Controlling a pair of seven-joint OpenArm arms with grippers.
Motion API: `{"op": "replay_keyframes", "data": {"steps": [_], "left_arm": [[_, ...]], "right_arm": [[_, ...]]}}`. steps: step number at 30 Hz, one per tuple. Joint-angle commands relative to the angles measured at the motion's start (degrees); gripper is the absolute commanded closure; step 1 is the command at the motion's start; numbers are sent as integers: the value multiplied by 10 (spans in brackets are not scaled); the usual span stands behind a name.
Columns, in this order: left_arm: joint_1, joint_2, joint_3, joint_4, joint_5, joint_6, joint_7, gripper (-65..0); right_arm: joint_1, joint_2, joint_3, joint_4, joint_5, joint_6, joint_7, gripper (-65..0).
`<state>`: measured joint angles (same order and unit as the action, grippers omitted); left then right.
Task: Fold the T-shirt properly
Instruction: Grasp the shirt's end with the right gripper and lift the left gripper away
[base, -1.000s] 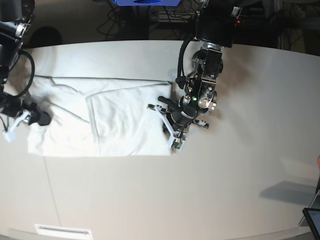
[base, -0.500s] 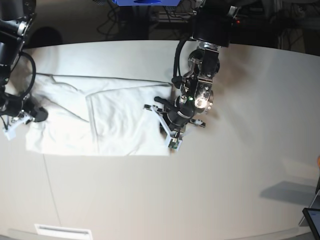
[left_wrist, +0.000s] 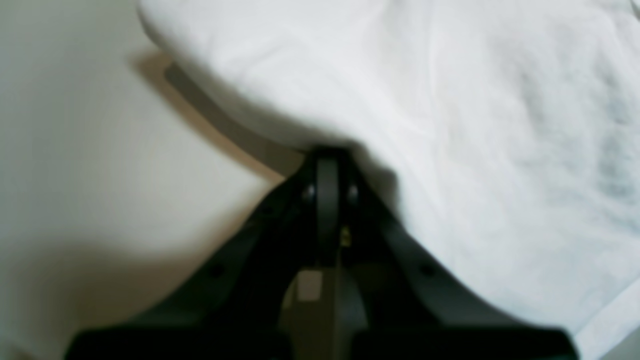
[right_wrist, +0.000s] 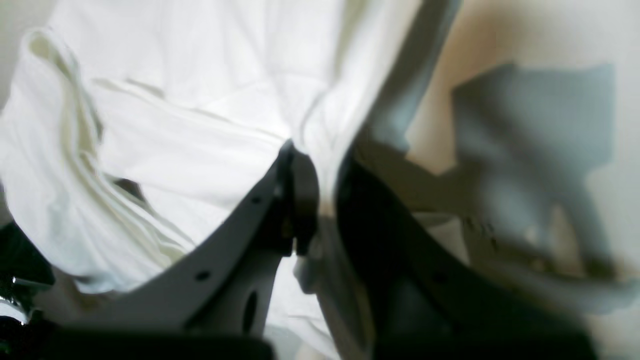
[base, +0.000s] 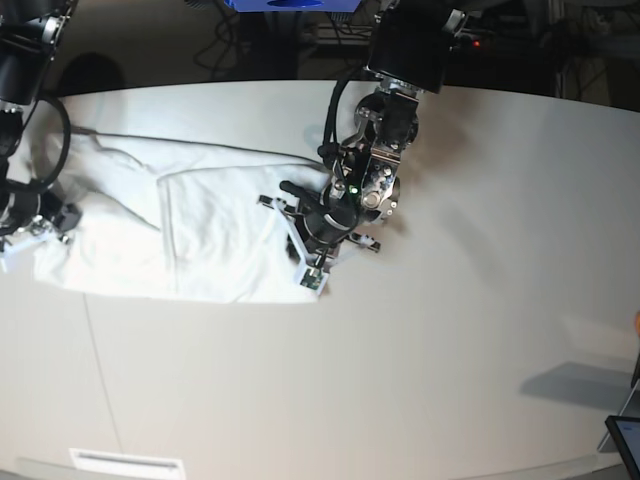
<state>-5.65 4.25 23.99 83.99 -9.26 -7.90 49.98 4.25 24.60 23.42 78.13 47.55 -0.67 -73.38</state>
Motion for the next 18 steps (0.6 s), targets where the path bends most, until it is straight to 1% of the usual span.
{"op": "replay_keyframes", "data": {"steps": [1,7,11,13,16,18], "left_arm": [[-9,2,0,10,-4,-3,1,0],[-9,-17,1,12,-4,-3,4,0],[-3,-35,0,46,-4,-3,5,0],[-2,-47,0,70,-5,-3,26,0],[-7,-66,-1,104,-5,-3,69,0],[-7,-87,-1,131,-5,-3,85,0]], "right_arm": [[7,14,2,24,10,-4,5,-3],[1,16,1,78,10,-60,5,-3],[1,16,-49,108,10,-83,5,-3],[2,16,-65,119,10,-99,5,-3],[5,13,-84,130,13,-150,9,-3],[5,13,-98,152,12,-170,9,-3]]}}
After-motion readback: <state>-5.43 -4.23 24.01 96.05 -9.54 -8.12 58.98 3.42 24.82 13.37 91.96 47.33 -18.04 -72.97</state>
